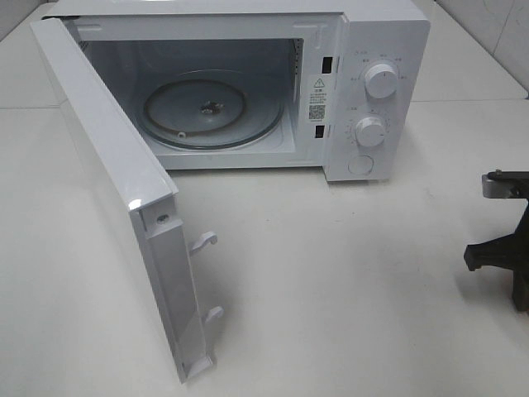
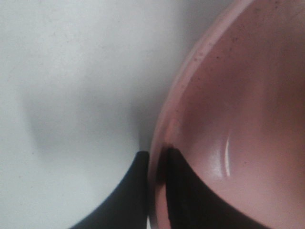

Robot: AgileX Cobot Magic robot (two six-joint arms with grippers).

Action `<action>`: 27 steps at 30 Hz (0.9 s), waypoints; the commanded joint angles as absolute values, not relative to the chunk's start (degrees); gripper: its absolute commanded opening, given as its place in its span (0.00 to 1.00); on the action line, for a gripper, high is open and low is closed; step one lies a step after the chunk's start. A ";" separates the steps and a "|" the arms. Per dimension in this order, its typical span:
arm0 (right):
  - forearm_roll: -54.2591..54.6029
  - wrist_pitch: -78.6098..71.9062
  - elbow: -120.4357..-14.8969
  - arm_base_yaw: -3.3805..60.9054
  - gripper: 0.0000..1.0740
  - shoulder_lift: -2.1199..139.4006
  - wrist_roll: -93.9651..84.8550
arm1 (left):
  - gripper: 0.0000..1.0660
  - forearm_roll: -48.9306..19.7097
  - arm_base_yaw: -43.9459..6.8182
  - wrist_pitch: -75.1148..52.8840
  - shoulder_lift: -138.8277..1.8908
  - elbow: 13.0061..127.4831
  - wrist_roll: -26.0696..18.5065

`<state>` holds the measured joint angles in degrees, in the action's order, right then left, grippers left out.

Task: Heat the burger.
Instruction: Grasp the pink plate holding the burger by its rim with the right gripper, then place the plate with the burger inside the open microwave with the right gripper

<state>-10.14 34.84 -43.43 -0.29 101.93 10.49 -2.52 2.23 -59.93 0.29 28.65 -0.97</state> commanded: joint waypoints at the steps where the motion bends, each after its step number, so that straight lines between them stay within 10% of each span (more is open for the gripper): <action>1: -11.12 35.24 -42.57 0.63 0.00 101.24 12.03 | 0.95 -2.86 1.95 -59.42 1.83 28.36 -1.03; 27: -29.34 42.86 -42.57 15.76 0.00 99.98 32.43 | 0.95 -2.86 1.95 -59.42 1.83 28.36 -1.03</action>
